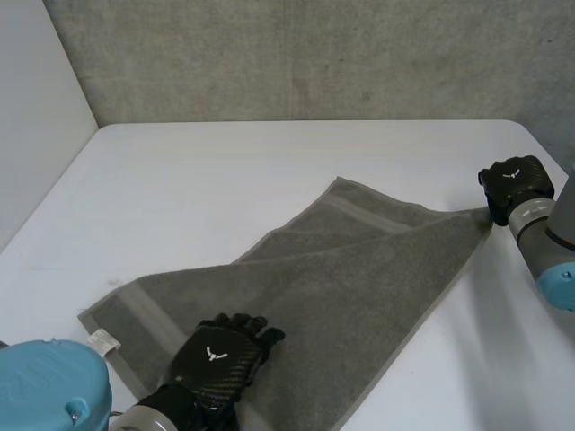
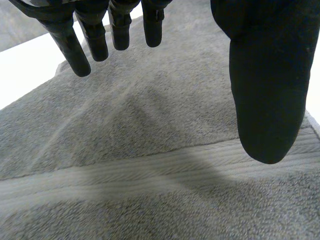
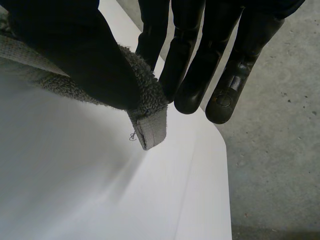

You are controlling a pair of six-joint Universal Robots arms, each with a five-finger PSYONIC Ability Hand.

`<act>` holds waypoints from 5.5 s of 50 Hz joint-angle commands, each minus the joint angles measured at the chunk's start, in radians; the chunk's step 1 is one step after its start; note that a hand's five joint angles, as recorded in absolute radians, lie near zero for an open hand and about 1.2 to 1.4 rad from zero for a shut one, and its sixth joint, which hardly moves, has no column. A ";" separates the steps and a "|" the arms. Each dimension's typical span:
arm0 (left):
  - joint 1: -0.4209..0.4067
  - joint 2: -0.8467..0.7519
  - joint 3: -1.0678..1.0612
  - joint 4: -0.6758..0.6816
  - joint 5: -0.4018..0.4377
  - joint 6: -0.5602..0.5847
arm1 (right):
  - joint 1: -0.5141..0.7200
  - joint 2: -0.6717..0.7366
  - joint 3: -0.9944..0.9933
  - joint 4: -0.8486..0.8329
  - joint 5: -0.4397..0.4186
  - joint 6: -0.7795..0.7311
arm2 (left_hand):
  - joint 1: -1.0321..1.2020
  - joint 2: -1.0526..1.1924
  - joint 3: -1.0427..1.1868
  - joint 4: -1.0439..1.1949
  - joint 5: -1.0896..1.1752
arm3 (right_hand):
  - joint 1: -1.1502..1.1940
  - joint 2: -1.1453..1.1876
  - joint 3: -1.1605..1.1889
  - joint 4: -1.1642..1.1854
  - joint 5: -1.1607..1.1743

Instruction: Fold the towel.

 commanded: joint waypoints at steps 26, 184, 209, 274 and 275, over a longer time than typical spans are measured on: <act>-0.157 -0.148 0.027 0.208 0.061 -0.107 | 0.012 0.002 0.049 -0.034 -0.001 -0.009 | 0.025 0.031 0.029 0.030 -0.005 | 0.433 0.218 0.211 0.206 0.245; 0.164 -0.216 0.084 0.376 -0.218 0.276 | 0.079 -0.102 0.145 -0.023 -0.044 -0.077 | 1.011 1.017 1.015 1.016 0.981 | 0.433 0.218 0.211 0.206 0.245; 0.402 -0.430 0.811 0.371 0.101 0.486 | 0.234 0.033 -0.428 -0.159 0.035 -0.123 | 1.222 1.228 1.227 1.227 1.193 | 0.433 0.218 0.211 0.206 0.245; 0.546 -0.320 0.102 0.494 0.026 0.364 | 0.044 -0.208 0.339 -0.037 -0.052 -0.124 | 0.207 0.213 0.211 0.212 0.177 | 0.433 0.218 0.211 0.206 0.245; 0.549 -0.302 0.090 0.492 0.026 0.364 | 0.044 -0.208 0.339 -0.037 -0.052 -0.124 | 0.207 0.213 0.211 0.212 0.177 | 0.433 0.218 0.211 0.206 0.245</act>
